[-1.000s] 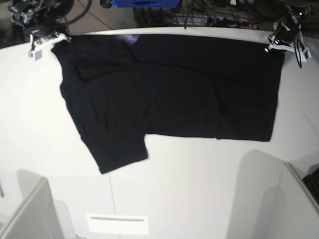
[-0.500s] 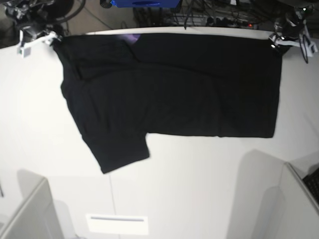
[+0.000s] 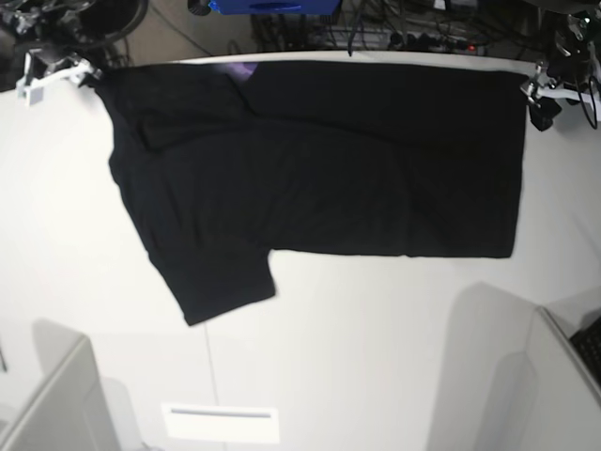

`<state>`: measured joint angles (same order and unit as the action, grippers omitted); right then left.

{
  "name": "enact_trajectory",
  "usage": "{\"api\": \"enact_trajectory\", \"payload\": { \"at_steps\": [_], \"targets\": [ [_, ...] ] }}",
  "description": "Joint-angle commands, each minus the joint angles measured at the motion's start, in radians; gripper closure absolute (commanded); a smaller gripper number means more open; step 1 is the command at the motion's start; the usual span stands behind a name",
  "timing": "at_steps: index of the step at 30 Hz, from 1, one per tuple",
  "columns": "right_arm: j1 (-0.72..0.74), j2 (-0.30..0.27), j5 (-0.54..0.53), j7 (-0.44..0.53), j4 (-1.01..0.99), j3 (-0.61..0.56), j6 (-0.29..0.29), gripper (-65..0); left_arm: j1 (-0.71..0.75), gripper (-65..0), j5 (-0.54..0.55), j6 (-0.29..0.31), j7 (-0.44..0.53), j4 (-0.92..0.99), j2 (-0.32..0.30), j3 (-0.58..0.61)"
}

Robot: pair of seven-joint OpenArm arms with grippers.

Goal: Fold the T-shirt properly
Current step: 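Release the folded edge and raise both grippers away, then reach both grippers to the hem corners of the shirt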

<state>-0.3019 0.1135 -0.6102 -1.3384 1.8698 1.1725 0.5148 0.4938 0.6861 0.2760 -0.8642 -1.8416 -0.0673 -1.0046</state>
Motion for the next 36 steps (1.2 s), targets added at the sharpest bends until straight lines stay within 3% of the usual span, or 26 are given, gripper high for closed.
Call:
{"api": "enact_trajectory", "payload": {
  "at_steps": [1, 3, 5, 7, 10, 11, 18, 23, 27, 36],
  "targets": [
    [0.002, -0.016, -0.017, 0.029, 0.015, 0.007, -0.003, -33.5, 0.007, -53.2, 0.011, 0.001, 0.018, -0.019, -0.01, -0.006],
    [0.002, -0.024, -0.017, 0.061, 0.017, 0.007, -0.012, -33.5, 0.007, -52.8, 0.011, 0.001, 0.018, -0.019, -0.01, -0.006],
    [0.014, -0.027, -0.017, 0.116, 0.017, 0.002, -0.025, -33.5, 0.007, -47.4, 0.011, 0.001, 0.018, -0.019, -0.013, -0.006],
    [0.05, -0.057, -0.017, 0.165, 0.014, -0.003, -0.025, -33.8, 0.006, -33.6, 0.011, 0.001, 0.02, -0.019, -0.013, -0.006],
    [0.135, -0.145, -0.015, 0.179, -0.06, -0.119, -0.028, -33.5, -0.004, -3.1, 0.011, 0.001, 0.02, -0.019, -0.022, -0.006],
    [0.168, -0.177, -0.015, 0.184, -0.103, -0.168, -0.028, -33.5, -0.013, 0.0, 0.011, 0.001, 0.02, -0.019, -0.029, -0.006],
    [0.373, -0.285, -0.012, 0.29, -0.396, -0.467, -0.029, -33.3, -0.016, 0.0, 0.013, 0.001, 0.02, -0.019, -0.088, -0.004],
    [0.476, -0.315, 0.097, 0.432, -0.554, -0.696, -0.029, -33.5, -0.056, 0.0, 0.011, 0.001, 0.018, -0.016, -0.182, 0.01],
    [0.574, -0.308, 0.214, 0.526, -0.694, -0.741, -0.029, -33.9, -0.06, 0.0, 0.011, 0.001, 0.015, -0.016, -0.222, 0.017],
    [0.786, -0.312, 0.398, 0.693, -1.05, -0.753, -0.029, -34.1, -0.056, 0.0, 0.011, 0.001, 0.015, -0.014, -0.219, 0.019]
  ]
}}
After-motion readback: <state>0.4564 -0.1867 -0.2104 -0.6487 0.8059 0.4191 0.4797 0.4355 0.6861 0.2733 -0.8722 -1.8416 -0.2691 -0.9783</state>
